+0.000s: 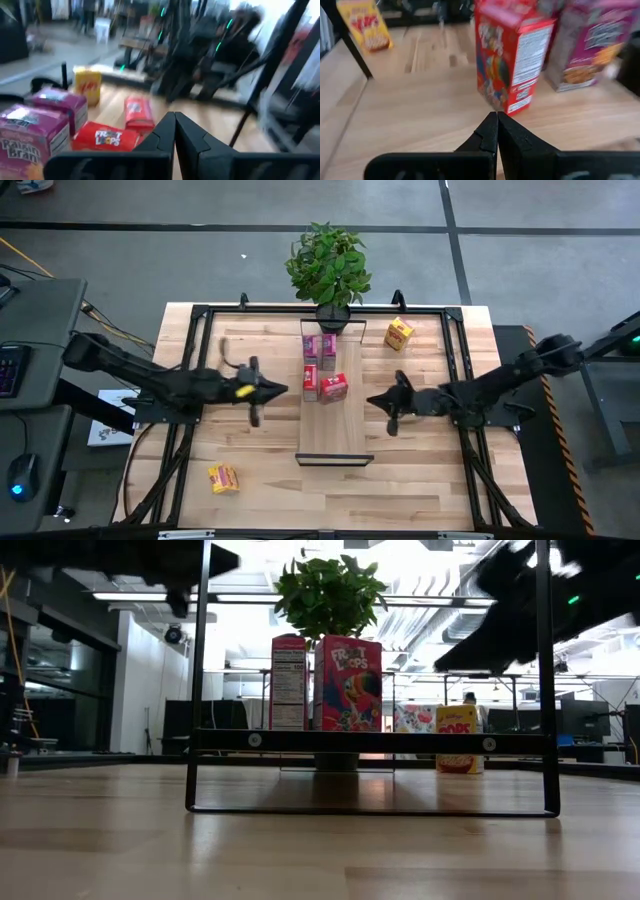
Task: Stack cereal on shelf
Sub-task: Put the red cereal box on the shelf aligned with the other red cereal box
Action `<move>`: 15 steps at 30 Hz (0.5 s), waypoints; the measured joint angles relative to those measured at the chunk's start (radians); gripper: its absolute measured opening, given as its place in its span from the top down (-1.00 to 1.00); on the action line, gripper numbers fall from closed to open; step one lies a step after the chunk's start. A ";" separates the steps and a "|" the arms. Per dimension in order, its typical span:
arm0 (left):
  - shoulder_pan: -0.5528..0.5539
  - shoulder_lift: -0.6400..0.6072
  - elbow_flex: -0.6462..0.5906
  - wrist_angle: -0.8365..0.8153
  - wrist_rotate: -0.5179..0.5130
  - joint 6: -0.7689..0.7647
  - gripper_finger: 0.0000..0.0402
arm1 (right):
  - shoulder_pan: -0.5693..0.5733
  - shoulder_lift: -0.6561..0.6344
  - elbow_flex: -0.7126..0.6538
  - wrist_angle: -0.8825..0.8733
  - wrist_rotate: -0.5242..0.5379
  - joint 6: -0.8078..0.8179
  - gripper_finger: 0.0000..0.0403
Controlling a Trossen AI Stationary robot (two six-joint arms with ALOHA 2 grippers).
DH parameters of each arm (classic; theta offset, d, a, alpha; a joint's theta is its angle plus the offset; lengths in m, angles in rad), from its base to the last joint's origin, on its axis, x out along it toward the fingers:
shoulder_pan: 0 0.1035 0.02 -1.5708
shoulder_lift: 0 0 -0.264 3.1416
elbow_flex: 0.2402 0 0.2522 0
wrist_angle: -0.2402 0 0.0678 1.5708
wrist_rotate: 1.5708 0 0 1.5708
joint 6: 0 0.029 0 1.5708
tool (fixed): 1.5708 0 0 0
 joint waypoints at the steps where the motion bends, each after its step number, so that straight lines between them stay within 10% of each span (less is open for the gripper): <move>1: 0.000 -0.033 -0.044 0.056 0.000 0.001 1.00 | -0.033 0.031 0.008 0.013 -0.055 -0.016 1.00; 15: 0.000 -0.166 -0.144 0.184 0.055 0.077 1.00 | -0.188 0.298 0.169 0.086 -0.476 -0.125 1.00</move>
